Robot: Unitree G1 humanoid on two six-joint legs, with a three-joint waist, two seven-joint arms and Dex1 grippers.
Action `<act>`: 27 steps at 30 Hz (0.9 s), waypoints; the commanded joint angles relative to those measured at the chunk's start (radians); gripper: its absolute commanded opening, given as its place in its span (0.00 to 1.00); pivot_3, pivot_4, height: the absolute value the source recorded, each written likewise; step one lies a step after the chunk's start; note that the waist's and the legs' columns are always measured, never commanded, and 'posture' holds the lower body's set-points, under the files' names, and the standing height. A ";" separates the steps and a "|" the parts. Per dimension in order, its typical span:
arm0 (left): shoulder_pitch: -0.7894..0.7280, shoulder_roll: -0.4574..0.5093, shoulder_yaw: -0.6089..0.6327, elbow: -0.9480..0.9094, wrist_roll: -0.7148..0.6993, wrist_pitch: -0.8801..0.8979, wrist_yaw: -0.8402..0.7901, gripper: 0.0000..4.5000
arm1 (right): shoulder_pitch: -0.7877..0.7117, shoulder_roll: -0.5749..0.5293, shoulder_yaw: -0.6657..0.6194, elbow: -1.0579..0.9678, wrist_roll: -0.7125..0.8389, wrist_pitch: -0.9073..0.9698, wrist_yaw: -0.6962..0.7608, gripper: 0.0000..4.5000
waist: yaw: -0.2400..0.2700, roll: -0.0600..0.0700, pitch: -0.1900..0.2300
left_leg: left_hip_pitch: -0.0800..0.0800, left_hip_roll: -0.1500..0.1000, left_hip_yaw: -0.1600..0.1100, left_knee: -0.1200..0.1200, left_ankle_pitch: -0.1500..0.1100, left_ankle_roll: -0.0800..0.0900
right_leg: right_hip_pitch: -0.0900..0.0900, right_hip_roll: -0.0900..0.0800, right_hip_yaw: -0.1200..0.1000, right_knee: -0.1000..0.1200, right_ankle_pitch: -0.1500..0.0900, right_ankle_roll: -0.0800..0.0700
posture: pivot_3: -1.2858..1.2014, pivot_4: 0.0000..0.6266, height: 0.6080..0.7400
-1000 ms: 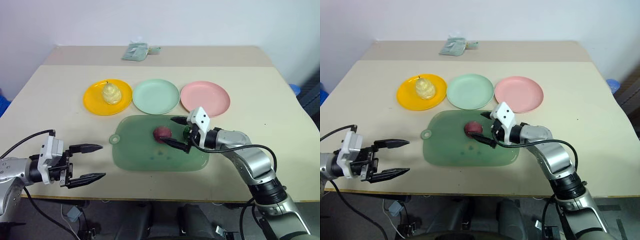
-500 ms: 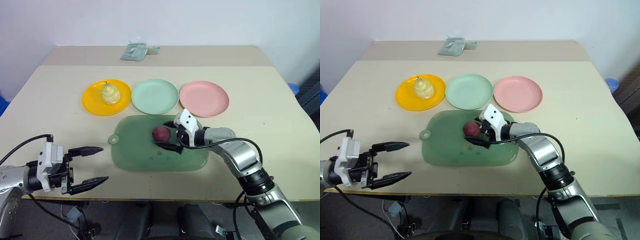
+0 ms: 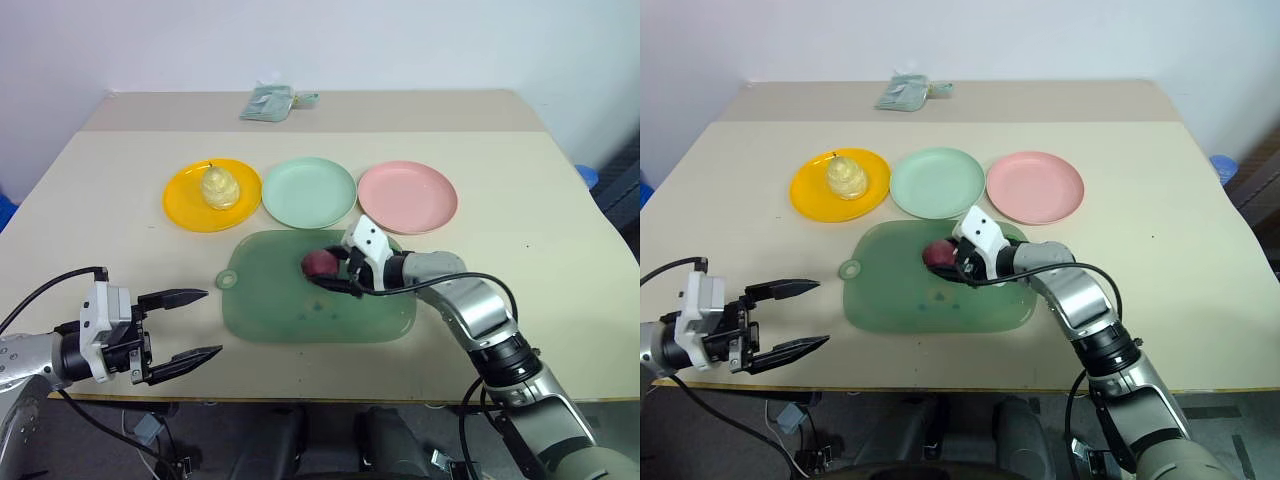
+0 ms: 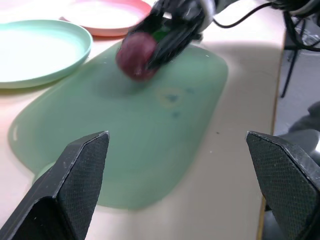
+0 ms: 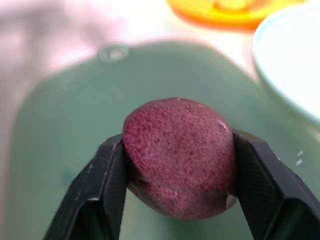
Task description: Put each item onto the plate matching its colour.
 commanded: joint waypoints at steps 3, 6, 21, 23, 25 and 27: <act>-0.040 -0.032 -0.017 -0.048 -0.036 0.036 0.072 1.00 | -0.160 0.020 -0.214 -0.047 0.146 0.100 -0.079 0.61 | -0.001 0.000 0.000 | 0.000 0.000 0.000 0.000 0.000 0.000 | 0.000 0.000 0.000 0.000 0.000 0.000 | 0.52 0.24 1.00; -0.076 -0.061 -0.043 -0.062 -0.044 0.058 0.125 1.00 | -0.263 -0.001 -0.256 0.161 0.055 -0.004 -0.147 0.61 | -0.002 0.000 0.000 | 0.000 0.000 0.000 -0.001 0.000 0.000 | -0.001 0.000 0.000 0.000 0.000 0.000 | 0.52 0.24 1.00; -0.111 -0.099 -0.056 -0.129 -0.049 0.079 0.235 1.00 | -0.596 0.048 -0.302 1.356 -0.168 -0.741 -0.172 0.76 | -0.050 0.000 0.000 | 0.000 0.002 0.010 -0.010 0.005 -0.008 | -0.004 -0.001 0.004 0.001 0.001 0.000 | 0.52 0.24 1.00; -0.096 -0.101 -0.053 -0.148 -0.054 0.081 0.246 1.00 | -0.605 0.050 -0.310 1.382 -0.174 -0.763 -0.163 0.92 | -0.053 0.000 0.000 | 0.000 0.002 0.011 -0.010 0.005 -0.008 | -0.004 -0.001 0.005 0.001 0.001 0.000 | 0.52 0.24 1.00; -0.082 -0.102 -0.049 -0.158 -0.057 0.082 0.252 1.00 | -0.600 0.044 -0.321 1.375 -0.169 -0.785 -0.149 0.99 | -0.053 0.000 0.000 | 0.000 0.002 0.011 -0.010 0.005 -0.008 | -0.004 0.000 0.005 0.001 0.001 0.000 | 0.52 0.24 1.00; -0.073 -0.102 -0.049 -0.161 -0.059 0.080 0.256 1.00 | -0.589 0.032 -0.331 1.355 -0.162 -0.782 -0.114 0.99 | -0.052 0.000 0.000 | 0.000 0.002 0.011 -0.010 0.005 -0.008 | -0.004 0.000 0.005 0.001 0.001 0.000 | 0.52 0.24 1.00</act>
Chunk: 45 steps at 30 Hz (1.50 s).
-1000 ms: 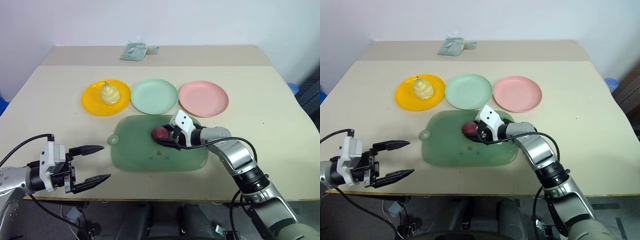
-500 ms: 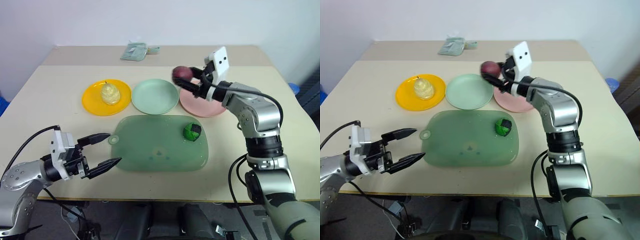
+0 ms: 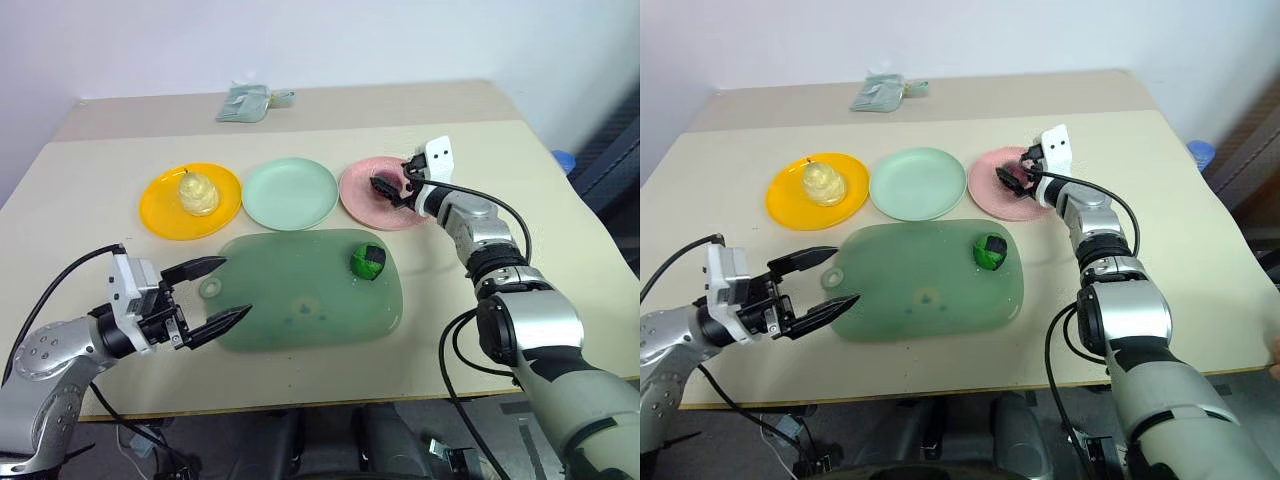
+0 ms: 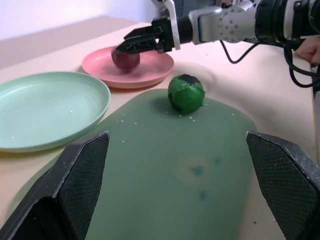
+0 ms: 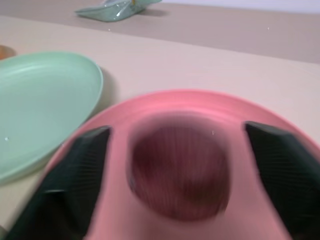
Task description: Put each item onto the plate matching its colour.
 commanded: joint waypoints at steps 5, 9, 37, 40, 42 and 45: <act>-0.002 0.004 0.018 -0.007 -0.018 -0.006 0.000 1.00 | 0.156 -0.073 -0.035 -0.403 0.120 0.140 0.281 0.99 | 0.014 0.000 0.000 | 0.000 0.000 0.000 0.000 0.000 0.000 | 0.001 0.000 0.000 0.000 0.000 0.000 | 0.52 0.24 1.00; -0.017 0.013 0.013 0.026 -0.020 -0.009 -0.030 1.00 | 0.427 -0.135 -0.014 -0.899 0.262 0.405 0.373 0.99 | 0.034 0.000 0.000 | 0.000 0.000 0.000 0.000 -0.001 0.001 | 0.001 0.000 0.000 -0.001 0.000 0.000 | 0.52 0.24 1.00; -0.050 0.062 0.017 0.028 -0.044 0.039 -0.112 1.00 | 0.672 -0.121 0.140 -1.181 0.236 0.506 0.310 0.51 | 0.032 0.000 0.000 | 0.001 0.001 0.000 0.000 -0.001 0.002 | 0.001 0.000 0.000 0.000 0.001 -0.001 | 0.52 0.24 1.00; -0.030 0.040 0.036 0.019 -0.050 0.050 -0.067 1.00 | 0.627 -0.081 0.146 -1.180 0.233 0.492 0.282 0.51 | 0.032 0.001 0.000 | 0.001 0.001 0.000 0.001 -0.001 0.002 | 0.001 0.000 0.000 0.000 0.001 -0.001 | 0.52 0.24 1.00; -0.023 0.017 0.044 0.009 -0.051 0.063 -0.014 1.00 | 0.571 -0.027 0.153 -1.136 0.207 0.462 0.232 0.51 | 0.029 0.001 0.000 | 0.001 0.001 0.000 0.000 -0.001 0.002 | 0.001 0.000 0.000 0.000 0.001 -0.001 | 0.52 0.24 1.00; -0.030 -0.022 0.041 -0.020 -0.062 0.107 0.102 1.00 | 0.448 0.075 0.170 -0.957 0.112 0.353 0.112 0.51 | 0.026 0.000 0.000 | 0.002 0.001 0.000 0.000 0.000 0.001 | 0.001 0.000 0.000 0.001 0.001 -0.001 | 0.52 0.24 1.00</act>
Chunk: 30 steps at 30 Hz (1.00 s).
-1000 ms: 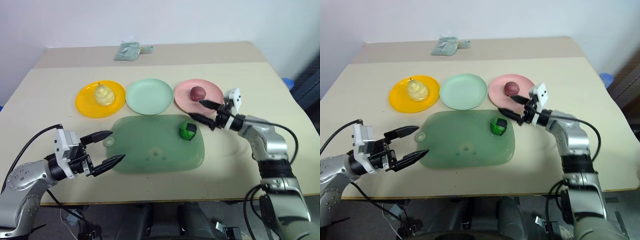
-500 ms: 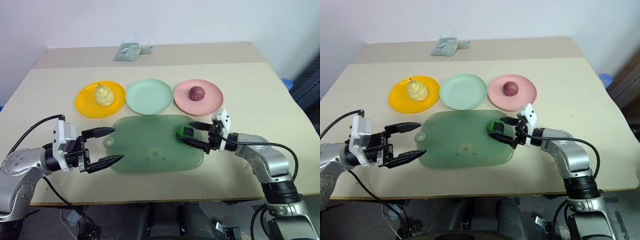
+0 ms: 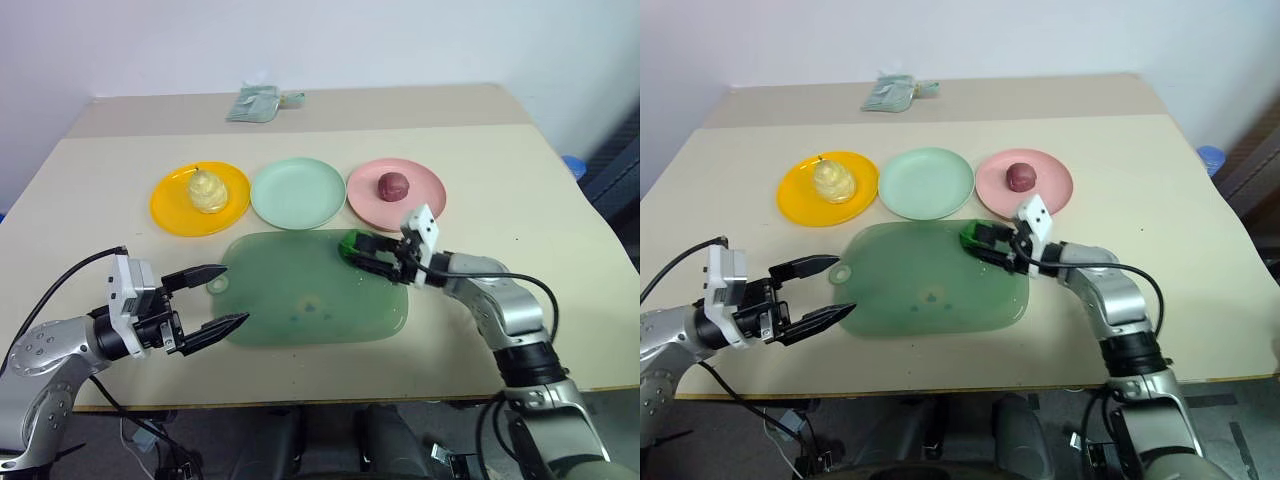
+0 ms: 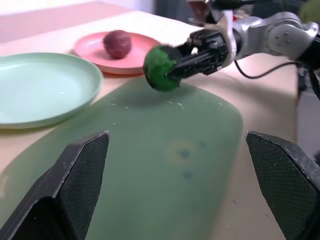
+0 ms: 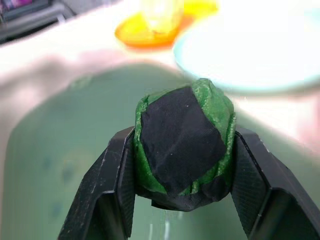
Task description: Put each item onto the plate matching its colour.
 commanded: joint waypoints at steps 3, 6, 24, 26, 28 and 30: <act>-0.032 -0.066 0.017 -0.082 -0.010 0.051 0.208 1.00 | -0.223 0.146 0.006 0.352 -0.151 -0.245 -0.198 0.51 | 0.003 -0.001 0.000 | 0.000 0.000 0.000 0.000 0.002 -0.003 | 0.000 0.000 0.000 0.000 0.000 0.000 | 0.52 0.24 1.00; -0.055 -0.129 -0.002 -0.112 0.030 0.050 0.338 1.00 | -0.388 0.225 -0.018 0.661 -0.200 -0.404 -0.301 0.51 | 0.002 -0.001 -0.001 | 0.000 -0.001 0.000 0.001 0.002 -0.003 | -0.001 0.000 0.000 0.000 0.000 0.000 | 0.52 0.24 1.00; -0.115 -0.280 -0.085 -0.084 0.279 -0.043 0.635 1.00 | -0.412 0.207 -0.102 0.787 -0.202 -0.638 -0.184 0.99 | 0.007 -0.002 -0.001 | 0.000 -0.001 0.000 0.001 0.002 -0.003 | -0.001 0.001 -0.001 0.002 0.000 0.000 | 0.52 0.24 1.00; -0.108 -0.265 -0.090 -0.052 0.306 -0.078 0.603 1.00 | -0.270 0.150 -0.101 0.523 -0.160 -0.540 -0.137 0.99 | 0.009 -0.002 -0.001 | 0.000 -0.001 -0.001 0.002 0.002 -0.003 | 0.001 0.001 -0.001 0.001 0.000 0.000 | 0.52 0.24 1.00; -0.099 -0.253 -0.085 -0.016 0.312 -0.109 0.563 1.00 | -0.099 0.070 -0.110 0.218 -0.108 -0.394 -0.117 0.99 | 0.009 -0.002 -0.001 | -0.001 -0.001 -0.001 0.002 0.002 -0.003 | 0.000 0.000 -0.001 0.001 0.000 0.000 | 0.52 0.24 1.00; -0.097 -0.245 -0.072 0.020 0.310 -0.133 0.534 1.00 | 0.073 -0.017 -0.139 -0.054 -0.051 -0.250 -0.119 0.99 | 0.009 -0.002 -0.001 | -0.001 -0.001 -0.001 0.001 0.002 -0.003 | -0.001 0.000 -0.001 0.001 0.000 0.000 | 0.52 0.24 1.00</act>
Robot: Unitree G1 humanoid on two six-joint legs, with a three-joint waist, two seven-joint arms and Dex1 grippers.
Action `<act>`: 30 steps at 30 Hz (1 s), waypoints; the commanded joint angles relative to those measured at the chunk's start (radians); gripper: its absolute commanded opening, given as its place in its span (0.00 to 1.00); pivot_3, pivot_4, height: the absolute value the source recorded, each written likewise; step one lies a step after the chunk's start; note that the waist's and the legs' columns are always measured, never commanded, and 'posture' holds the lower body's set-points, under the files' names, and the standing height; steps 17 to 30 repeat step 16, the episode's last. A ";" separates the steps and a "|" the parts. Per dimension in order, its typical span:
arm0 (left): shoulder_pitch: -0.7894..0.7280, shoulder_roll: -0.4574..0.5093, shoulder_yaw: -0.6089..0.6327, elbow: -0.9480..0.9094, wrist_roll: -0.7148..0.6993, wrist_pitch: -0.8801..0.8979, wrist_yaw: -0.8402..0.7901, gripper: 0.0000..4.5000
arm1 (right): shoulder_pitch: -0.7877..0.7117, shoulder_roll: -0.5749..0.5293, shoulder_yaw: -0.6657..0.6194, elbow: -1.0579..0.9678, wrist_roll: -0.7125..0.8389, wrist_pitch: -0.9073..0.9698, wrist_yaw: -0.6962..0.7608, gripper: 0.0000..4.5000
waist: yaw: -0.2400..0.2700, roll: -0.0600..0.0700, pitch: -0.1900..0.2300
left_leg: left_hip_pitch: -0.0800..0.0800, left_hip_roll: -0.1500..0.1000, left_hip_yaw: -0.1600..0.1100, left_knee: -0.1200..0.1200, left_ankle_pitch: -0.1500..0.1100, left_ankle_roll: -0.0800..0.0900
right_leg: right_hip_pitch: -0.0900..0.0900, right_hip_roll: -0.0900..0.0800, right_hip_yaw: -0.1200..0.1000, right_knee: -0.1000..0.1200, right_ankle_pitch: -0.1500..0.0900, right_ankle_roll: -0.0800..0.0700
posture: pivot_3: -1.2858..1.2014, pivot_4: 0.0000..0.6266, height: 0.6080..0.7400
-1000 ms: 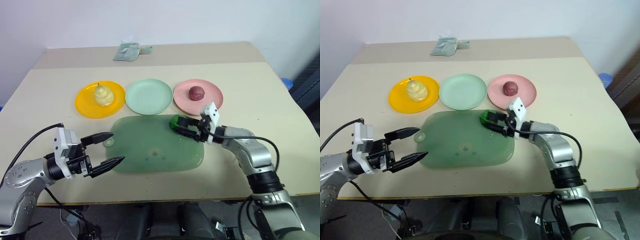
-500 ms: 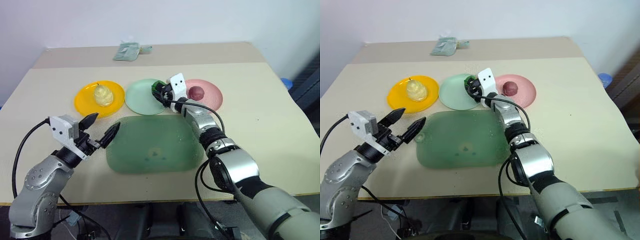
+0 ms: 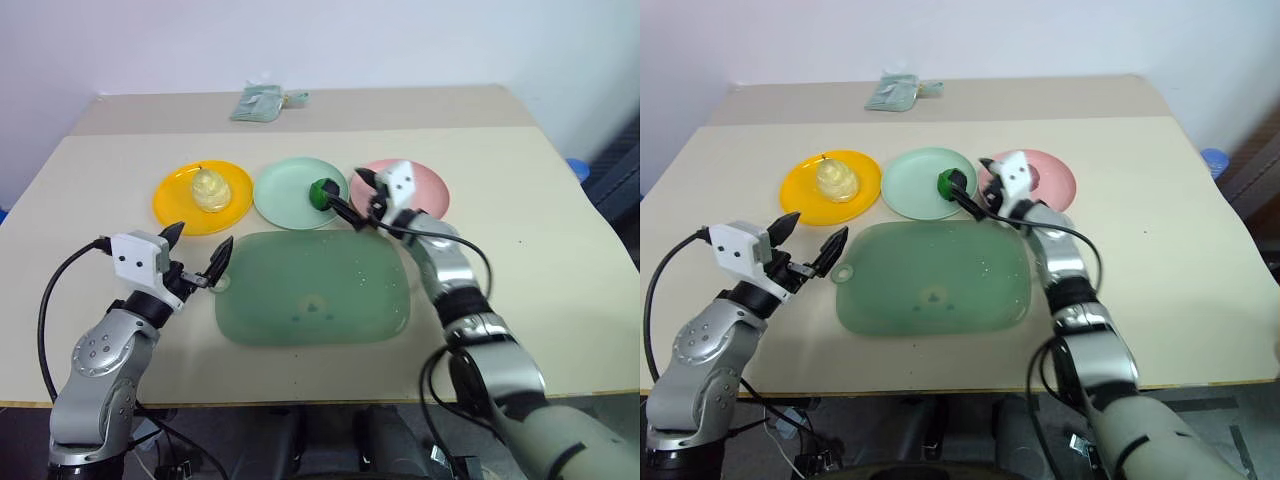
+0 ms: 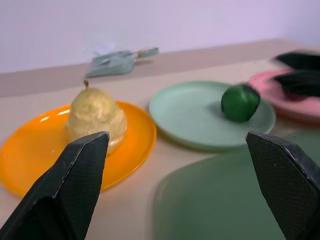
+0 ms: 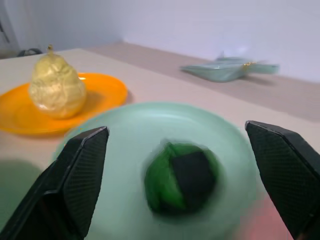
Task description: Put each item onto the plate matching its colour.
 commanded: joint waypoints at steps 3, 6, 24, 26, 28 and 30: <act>0.007 0.038 0.039 0.053 0.011 -0.086 -0.084 1.00 | 0.358 -0.186 -0.108 -0.641 0.170 0.350 -0.006 0.99 | -0.005 0.000 0.000 | 0.000 0.000 0.000 -0.001 0.000 0.000 | 0.000 0.000 0.000 0.000 0.000 0.000 | 0.52 0.24 1.00; 0.038 0.076 0.047 0.061 -0.005 -0.091 -0.147 1.00 | 0.575 -0.250 -0.204 -0.836 0.242 0.459 -0.028 0.99 | -0.006 0.001 0.000 | 0.002 0.001 0.001 -0.001 -0.003 0.005 | 0.001 0.000 0.001 0.000 0.000 0.000 | 0.52 0.24 1.00; 0.129 0.178 0.071 0.062 -0.071 -0.066 -0.334 1.00 | 0.935 -0.286 -0.410 -1.137 0.337 0.523 -0.066 0.99 | 0.016 0.001 -0.001 | 0.003 0.002 0.001 0.000 -0.005 0.007 | 0.004 0.000 0.001 -0.002 0.000 0.000 | 0.52 0.24 1.00; 0.129 0.178 0.071 0.062 -0.071 -0.066 -0.334 1.00 | 0.935 -0.286 -0.410 -1.137 0.337 0.523 -0.066 0.99 | 0.016 0.001 -0.001 | 0.003 0.002 0.001 0.000 -0.005 0.007 | 0.004 0.000 0.001 -0.002 0.000 0.000 | 0.52 0.24 1.00; 0.129 0.178 0.071 0.062 -0.071 -0.066 -0.334 1.00 | 0.935 -0.286 -0.410 -1.137 0.337 0.523 -0.066 0.99 | 0.016 0.001 -0.001 | 0.003 0.002 0.001 0.000 -0.005 0.007 | 0.004 0.000 0.001 -0.002 0.000 0.000 | 0.52 0.24 1.00; 0.129 0.178 0.071 0.062 -0.071 -0.066 -0.334 1.00 | 0.935 -0.286 -0.410 -1.137 0.337 0.523 -0.066 0.99 | 0.016 0.001 -0.001 | 0.003 0.002 0.001 0.000 -0.005 0.007 | 0.004 0.000 0.001 -0.002 0.000 0.000 | 0.52 0.24 1.00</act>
